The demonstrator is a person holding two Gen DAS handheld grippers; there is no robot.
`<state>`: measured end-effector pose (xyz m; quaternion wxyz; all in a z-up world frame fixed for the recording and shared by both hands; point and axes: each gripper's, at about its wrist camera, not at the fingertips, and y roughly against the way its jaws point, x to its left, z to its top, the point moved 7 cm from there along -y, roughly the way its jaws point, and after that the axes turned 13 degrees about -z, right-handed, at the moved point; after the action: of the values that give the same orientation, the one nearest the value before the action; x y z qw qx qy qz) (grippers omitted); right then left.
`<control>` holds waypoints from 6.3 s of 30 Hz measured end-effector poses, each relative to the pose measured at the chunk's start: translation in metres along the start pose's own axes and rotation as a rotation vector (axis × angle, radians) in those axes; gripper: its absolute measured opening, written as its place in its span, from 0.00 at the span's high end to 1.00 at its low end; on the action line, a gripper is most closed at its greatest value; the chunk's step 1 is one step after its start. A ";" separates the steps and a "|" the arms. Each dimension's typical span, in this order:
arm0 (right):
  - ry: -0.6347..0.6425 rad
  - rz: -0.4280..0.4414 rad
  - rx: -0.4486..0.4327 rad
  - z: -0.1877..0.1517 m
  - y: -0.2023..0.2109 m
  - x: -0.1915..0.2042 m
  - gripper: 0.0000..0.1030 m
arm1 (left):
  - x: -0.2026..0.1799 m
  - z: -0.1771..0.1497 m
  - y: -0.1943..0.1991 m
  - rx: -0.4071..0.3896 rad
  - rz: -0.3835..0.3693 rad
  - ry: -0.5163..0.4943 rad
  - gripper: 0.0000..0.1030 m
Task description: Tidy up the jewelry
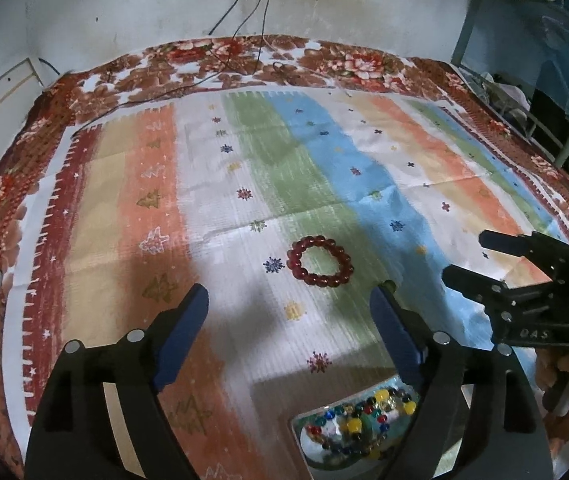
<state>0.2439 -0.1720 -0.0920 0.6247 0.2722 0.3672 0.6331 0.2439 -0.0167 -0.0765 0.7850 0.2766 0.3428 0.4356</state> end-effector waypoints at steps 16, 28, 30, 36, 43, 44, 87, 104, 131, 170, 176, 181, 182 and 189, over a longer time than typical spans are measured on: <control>0.055 -0.023 0.071 0.005 -0.051 0.001 0.14 | 0.024 0.012 -0.059 0.122 -0.003 -0.003 0.18; 0.114 -0.027 0.129 -0.003 -0.078 0.008 0.14 | 0.026 0.017 -0.085 0.173 -0.002 -0.029 0.18; 0.121 -0.021 0.139 -0.005 -0.081 0.010 0.15 | 0.026 0.020 -0.089 0.179 -0.008 -0.040 0.18; 0.142 -0.004 0.162 -0.011 -0.086 0.014 0.18 | 0.024 0.024 -0.103 0.204 -0.016 -0.057 0.18; 0.173 0.001 0.185 -0.018 -0.092 0.019 0.24 | 0.023 0.022 -0.121 0.256 -0.009 -0.076 0.18; 0.179 0.006 0.188 -0.019 -0.093 0.020 0.26 | 0.025 0.021 -0.124 0.266 -0.004 -0.074 0.18; 0.217 0.063 0.227 -0.029 -0.098 0.035 0.79 | 0.030 0.004 -0.135 0.330 -0.028 -0.069 0.88; 0.178 0.037 0.163 -0.012 -0.079 0.029 0.79 | 0.010 0.015 -0.096 0.218 -0.079 -0.018 0.88; 0.144 0.103 -0.015 0.007 -0.001 0.041 0.78 | -0.001 0.012 -0.019 0.069 -0.063 0.048 0.88; 0.164 0.201 -0.076 -0.055 0.082 0.066 0.78 | -0.066 -0.062 0.066 -0.014 -0.234 0.006 0.88; 0.165 0.210 -0.064 -0.065 0.084 0.066 0.69 | -0.068 -0.076 0.064 0.020 -0.242 -0.002 0.87; 0.147 0.177 -0.074 -0.064 0.083 0.058 0.53 | -0.059 -0.077 0.069 -0.004 -0.184 0.005 0.78; 0.140 0.175 -0.074 -0.064 0.083 0.056 0.53 | -0.058 -0.079 0.069 -0.004 -0.165 0.001 0.74; 0.110 0.129 -0.103 -0.061 0.087 0.042 0.40 | -0.054 -0.086 0.074 -0.014 -0.066 -0.041 0.40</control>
<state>0.1410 -0.1332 -0.0624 0.5747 0.2277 0.3498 0.7039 0.1189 -0.0176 -0.0587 0.8078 0.2686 0.3323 0.4060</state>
